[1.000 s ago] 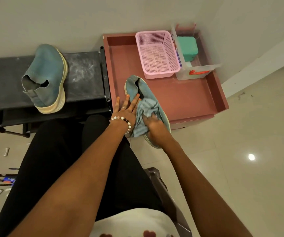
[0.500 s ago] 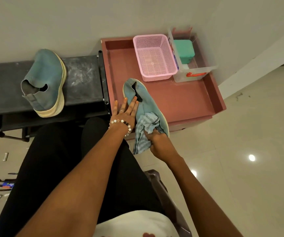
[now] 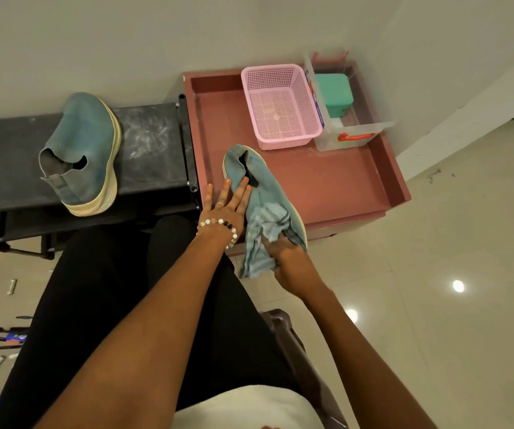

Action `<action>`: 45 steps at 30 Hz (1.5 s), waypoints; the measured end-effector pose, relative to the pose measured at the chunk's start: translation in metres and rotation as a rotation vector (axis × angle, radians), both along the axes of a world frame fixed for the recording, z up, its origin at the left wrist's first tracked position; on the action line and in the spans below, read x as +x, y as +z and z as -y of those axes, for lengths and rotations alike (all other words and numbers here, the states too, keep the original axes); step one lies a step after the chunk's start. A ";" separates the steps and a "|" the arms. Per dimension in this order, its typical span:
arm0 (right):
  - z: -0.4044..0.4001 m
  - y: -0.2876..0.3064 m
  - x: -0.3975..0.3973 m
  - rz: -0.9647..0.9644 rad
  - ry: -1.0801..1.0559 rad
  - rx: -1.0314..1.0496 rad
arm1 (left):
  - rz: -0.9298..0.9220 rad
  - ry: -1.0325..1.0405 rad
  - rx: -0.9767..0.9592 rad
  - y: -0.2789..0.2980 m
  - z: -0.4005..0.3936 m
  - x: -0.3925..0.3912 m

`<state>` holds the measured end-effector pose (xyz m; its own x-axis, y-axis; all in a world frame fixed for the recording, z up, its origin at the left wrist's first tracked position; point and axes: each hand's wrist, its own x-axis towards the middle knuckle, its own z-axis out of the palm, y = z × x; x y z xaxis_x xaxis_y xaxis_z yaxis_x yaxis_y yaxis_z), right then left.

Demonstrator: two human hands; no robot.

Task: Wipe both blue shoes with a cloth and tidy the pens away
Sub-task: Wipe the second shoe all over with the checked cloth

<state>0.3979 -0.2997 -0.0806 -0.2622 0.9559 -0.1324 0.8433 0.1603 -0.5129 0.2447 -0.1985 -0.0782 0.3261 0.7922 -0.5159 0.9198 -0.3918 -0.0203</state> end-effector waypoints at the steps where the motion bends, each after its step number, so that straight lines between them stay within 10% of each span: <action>1: 0.009 0.001 0.004 -0.002 0.003 0.026 | 0.013 0.003 0.011 -0.002 0.000 0.000; 13: -0.057 -0.001 -0.018 0.102 -0.042 -0.107 | -0.036 -0.026 -0.050 -0.002 -0.001 0.003; 21: -0.035 0.059 0.037 -0.945 -0.839 -0.586 | 0.020 -0.005 0.029 0.010 0.005 -0.001; 27: -0.004 0.084 0.087 -1.362 -1.452 -0.152 | 0.113 -0.161 0.293 0.039 0.005 0.014; 32: -0.016 0.086 0.053 -1.091 -1.330 0.105 | 0.078 -0.416 0.125 0.033 0.018 0.013; 39: -0.017 0.015 -0.010 -0.268 -0.624 -0.148 | -0.165 -0.411 0.164 0.034 0.023 0.012; 45: -0.041 0.013 -0.026 -0.448 -0.545 -0.257 | -0.187 -0.163 0.234 0.035 0.019 0.006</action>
